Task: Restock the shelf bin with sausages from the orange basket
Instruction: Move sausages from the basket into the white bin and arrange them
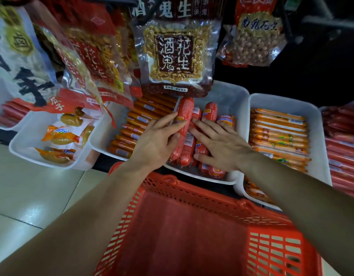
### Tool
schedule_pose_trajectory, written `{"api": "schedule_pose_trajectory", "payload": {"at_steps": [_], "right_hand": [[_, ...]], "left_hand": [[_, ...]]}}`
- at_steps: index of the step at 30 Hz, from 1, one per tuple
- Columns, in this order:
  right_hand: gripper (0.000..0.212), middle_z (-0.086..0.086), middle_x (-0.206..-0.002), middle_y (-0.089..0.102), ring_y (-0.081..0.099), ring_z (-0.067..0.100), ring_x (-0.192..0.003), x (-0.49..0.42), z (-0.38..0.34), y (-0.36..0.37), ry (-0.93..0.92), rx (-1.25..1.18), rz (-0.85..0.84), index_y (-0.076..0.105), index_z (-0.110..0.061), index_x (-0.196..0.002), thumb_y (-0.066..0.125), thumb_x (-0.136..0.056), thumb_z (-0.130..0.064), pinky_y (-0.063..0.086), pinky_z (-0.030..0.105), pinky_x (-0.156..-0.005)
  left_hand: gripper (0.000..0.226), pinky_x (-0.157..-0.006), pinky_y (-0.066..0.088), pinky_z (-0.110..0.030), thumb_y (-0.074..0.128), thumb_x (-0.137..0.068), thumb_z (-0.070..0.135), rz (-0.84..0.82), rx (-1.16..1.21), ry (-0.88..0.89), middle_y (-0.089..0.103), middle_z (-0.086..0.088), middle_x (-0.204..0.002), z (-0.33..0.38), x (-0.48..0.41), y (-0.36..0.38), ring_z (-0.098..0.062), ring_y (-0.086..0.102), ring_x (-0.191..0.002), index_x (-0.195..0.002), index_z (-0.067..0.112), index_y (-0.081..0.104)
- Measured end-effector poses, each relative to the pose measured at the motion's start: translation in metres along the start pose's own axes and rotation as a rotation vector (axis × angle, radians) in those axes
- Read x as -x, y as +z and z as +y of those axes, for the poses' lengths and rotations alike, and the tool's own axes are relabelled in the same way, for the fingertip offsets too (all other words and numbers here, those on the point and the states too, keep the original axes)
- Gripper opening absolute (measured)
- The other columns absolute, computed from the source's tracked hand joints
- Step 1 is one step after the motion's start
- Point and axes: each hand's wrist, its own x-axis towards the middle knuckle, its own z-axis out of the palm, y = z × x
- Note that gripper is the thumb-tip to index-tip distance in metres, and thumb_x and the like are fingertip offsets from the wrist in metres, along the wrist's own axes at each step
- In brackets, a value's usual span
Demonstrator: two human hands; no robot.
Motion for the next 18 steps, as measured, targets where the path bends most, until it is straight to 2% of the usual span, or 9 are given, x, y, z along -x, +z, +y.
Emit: {"api": "schedule_pose_trajectory", "payload": {"at_steps": [3,5,8,11,13,15,18], "right_hand": [[0.082,0.001,-0.165,-0.022,-0.017,0.017,-0.152,0.005,0.001,0.001,0.050,0.006,-0.008,-0.013,-0.030,-0.158,0.013,-0.093,-0.073,-0.007,0.043,-0.123],[0.082,0.001,-0.168,-0.010,-0.008,0.019,-0.154,0.014,0.006,0.000,0.065,0.001,0.022,0.002,-0.028,-0.160,0.014,-0.093,-0.073,-0.001,0.044,-0.124],[0.077,-0.001,-0.165,0.017,0.015,0.024,-0.150,0.033,0.015,-0.002,0.143,-0.018,0.053,0.024,-0.032,-0.153,0.013,-0.090,-0.074,0.017,0.048,-0.121],[0.071,-0.004,-0.156,0.032,0.026,0.024,-0.143,0.037,0.017,-0.013,0.207,-0.068,0.091,0.039,-0.031,-0.142,0.011,-0.089,-0.070,0.030,0.048,-0.115],[0.069,-0.003,-0.151,0.037,0.029,0.024,-0.140,0.022,0.012,-0.024,0.186,-0.086,0.142,0.046,-0.026,-0.136,0.014,-0.090,-0.066,0.030,0.048,-0.114],[0.072,-0.001,-0.161,0.026,0.022,0.022,-0.147,0.000,0.004,-0.027,0.114,-0.123,0.112,0.037,-0.024,-0.149,0.021,-0.093,-0.066,0.021,0.046,-0.119],[0.086,-0.003,-0.168,-0.009,0.002,0.017,-0.154,-0.017,-0.008,-0.014,0.054,-0.112,0.003,0.000,-0.022,-0.161,0.019,-0.093,-0.072,0.003,0.042,-0.124]], "left_hand": [[0.048,-0.110,0.033,-0.033,0.049,-0.099,0.033,-0.009,-0.038,-0.009,0.032,0.012,-0.159,0.004,-0.001,-0.001,-0.020,0.033,-0.139,-0.146,0.039,0.045],[0.050,-0.110,0.034,-0.034,0.051,-0.097,0.040,-0.019,-0.055,-0.040,0.031,0.015,-0.159,0.006,0.001,-0.002,-0.019,0.033,-0.140,-0.147,0.040,0.043],[0.052,-0.107,0.037,-0.034,0.054,-0.095,0.043,0.002,-0.078,-0.054,0.033,0.017,-0.157,0.011,0.002,-0.003,-0.018,0.035,-0.137,-0.146,0.041,0.044],[0.052,-0.108,0.039,-0.035,0.056,-0.094,0.043,0.019,-0.062,-0.073,0.037,0.017,-0.155,0.012,0.000,-0.003,-0.015,0.036,-0.138,-0.145,0.040,0.046],[0.052,-0.108,0.039,-0.033,0.057,-0.094,0.042,0.022,-0.050,-0.084,0.038,0.017,-0.154,0.012,0.001,-0.002,-0.014,0.036,-0.138,-0.145,0.040,0.047],[0.052,-0.106,0.041,-0.033,0.057,-0.093,0.042,0.033,-0.046,-0.088,0.040,0.017,-0.154,0.010,0.002,-0.001,-0.014,0.038,-0.136,-0.144,0.041,0.047],[0.052,-0.105,0.040,-0.030,0.057,-0.093,0.042,0.047,-0.067,-0.095,0.042,0.017,-0.152,0.011,0.002,0.000,-0.013,0.038,-0.136,-0.144,0.042,0.047]]}}
